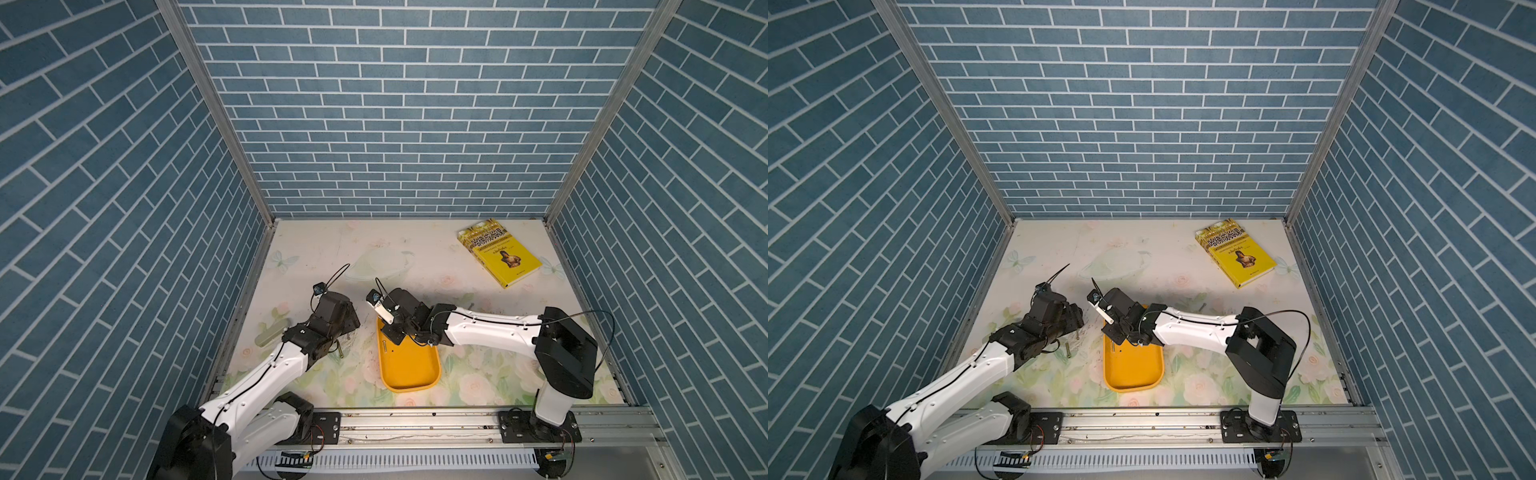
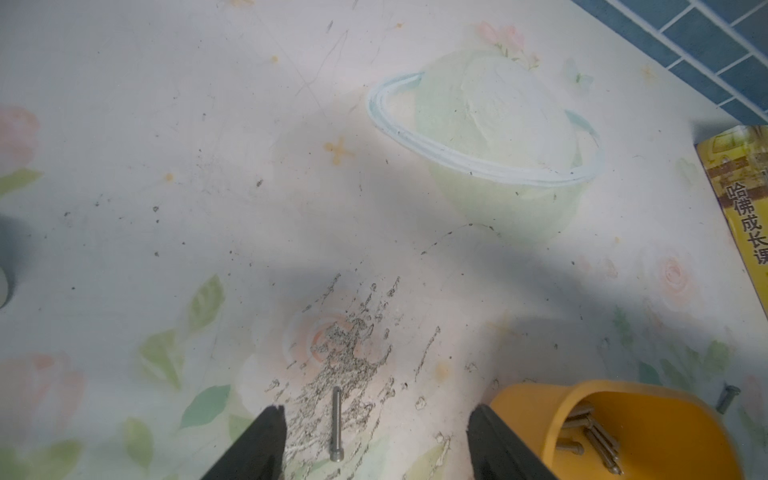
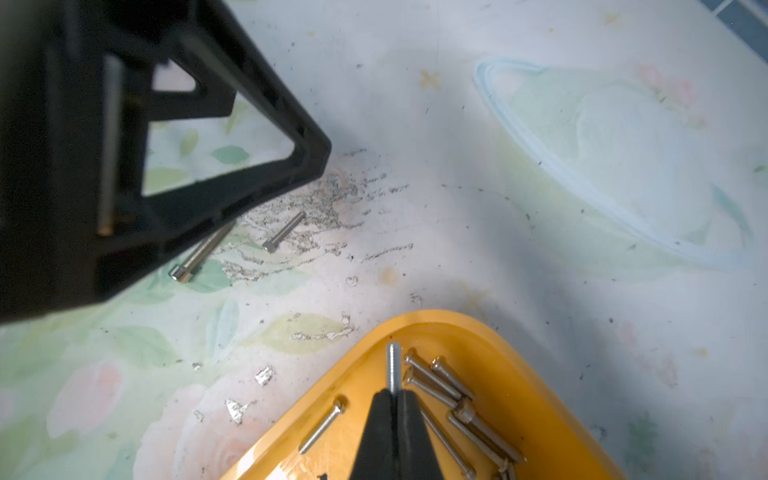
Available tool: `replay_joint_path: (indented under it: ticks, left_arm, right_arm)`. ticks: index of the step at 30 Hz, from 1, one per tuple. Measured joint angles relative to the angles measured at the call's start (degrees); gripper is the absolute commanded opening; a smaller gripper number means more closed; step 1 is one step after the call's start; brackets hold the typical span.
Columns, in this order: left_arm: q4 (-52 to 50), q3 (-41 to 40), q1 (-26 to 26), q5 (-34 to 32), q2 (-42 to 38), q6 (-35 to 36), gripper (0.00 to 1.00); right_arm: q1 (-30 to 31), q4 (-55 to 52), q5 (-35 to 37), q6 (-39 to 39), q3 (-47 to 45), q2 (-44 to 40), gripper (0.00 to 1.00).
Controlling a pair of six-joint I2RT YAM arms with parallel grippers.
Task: Take out the screws from the storage box
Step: Pick up the screw from the storage box, then place the screw at the center of the board.
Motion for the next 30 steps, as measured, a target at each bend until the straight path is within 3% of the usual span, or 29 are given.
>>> replay_joint_path:
  ticks: [12, 23, 30]
  left_arm:
    - [-2.2, 4.5, -5.0, -0.2, -0.9, 1.2, 0.73]
    - [-1.9, 13.3, -18.1, -5.3, 4.6, 4.4, 0.73]
    - [-1.9, 16.6, -23.5, -7.8, 9.7, 6.6, 0.72]
  right_arm:
    - [-3.0, 2.6, 4.8, 0.3, -11.2, -12.7, 0.0]
    - [-12.2, 9.6, 8.4, 6.2, -29.6, -30.9, 0.0]
    - [-14.7, 11.5, 11.0, 11.0, -37.8, -36.5, 0.0]
